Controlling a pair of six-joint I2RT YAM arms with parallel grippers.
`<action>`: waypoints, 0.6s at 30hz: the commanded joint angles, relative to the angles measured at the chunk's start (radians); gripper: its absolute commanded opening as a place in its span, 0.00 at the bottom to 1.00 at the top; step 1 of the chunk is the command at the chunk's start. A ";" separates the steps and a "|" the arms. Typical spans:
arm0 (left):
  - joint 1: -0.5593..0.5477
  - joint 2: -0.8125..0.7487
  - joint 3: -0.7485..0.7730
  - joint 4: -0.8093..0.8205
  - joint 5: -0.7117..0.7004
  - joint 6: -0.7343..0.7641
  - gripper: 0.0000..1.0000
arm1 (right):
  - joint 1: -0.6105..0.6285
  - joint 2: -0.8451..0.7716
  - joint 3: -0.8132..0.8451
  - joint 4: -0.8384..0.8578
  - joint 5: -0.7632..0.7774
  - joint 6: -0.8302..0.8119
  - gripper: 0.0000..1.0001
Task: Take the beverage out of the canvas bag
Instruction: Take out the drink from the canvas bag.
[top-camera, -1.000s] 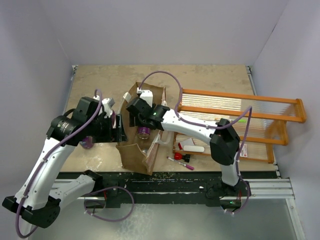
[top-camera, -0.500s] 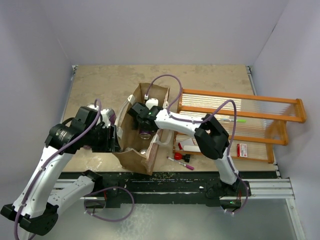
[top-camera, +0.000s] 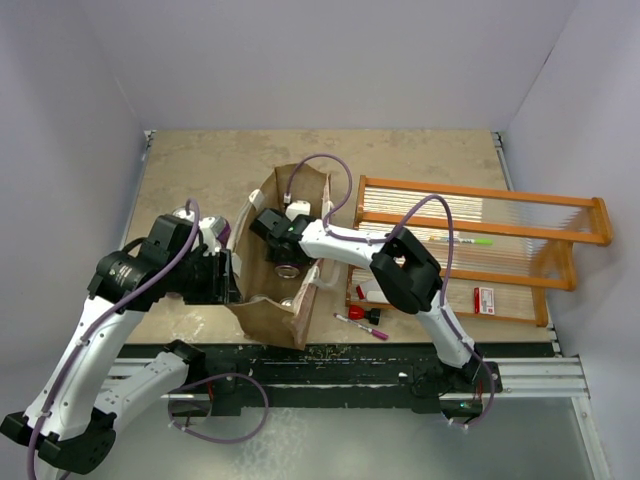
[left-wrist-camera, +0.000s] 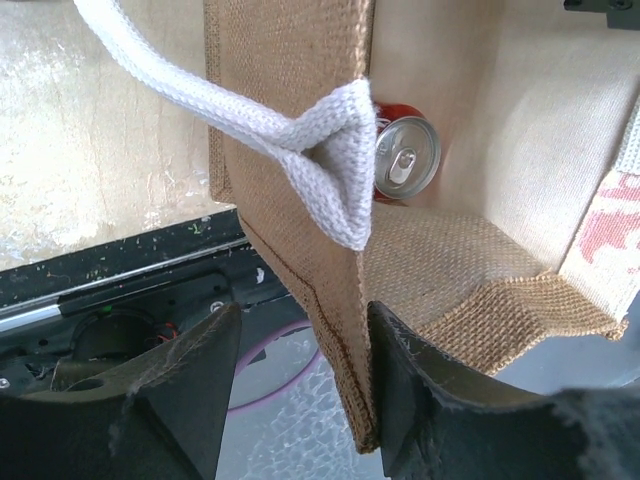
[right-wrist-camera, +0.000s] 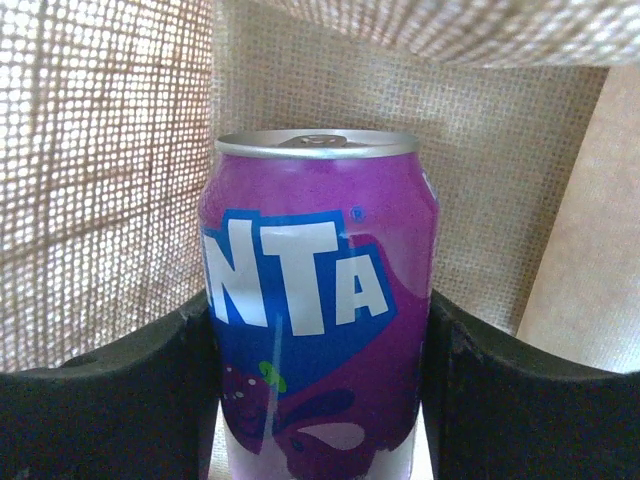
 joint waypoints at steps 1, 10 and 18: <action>-0.003 0.000 0.062 -0.069 0.005 -0.016 0.58 | -0.012 -0.037 0.003 0.014 0.017 -0.045 0.38; -0.003 0.027 0.125 0.038 0.019 -0.049 0.74 | -0.012 -0.264 -0.112 0.270 -0.047 -0.334 0.00; -0.003 0.026 0.156 0.090 0.014 -0.088 0.79 | -0.011 -0.395 -0.180 0.374 -0.119 -0.519 0.00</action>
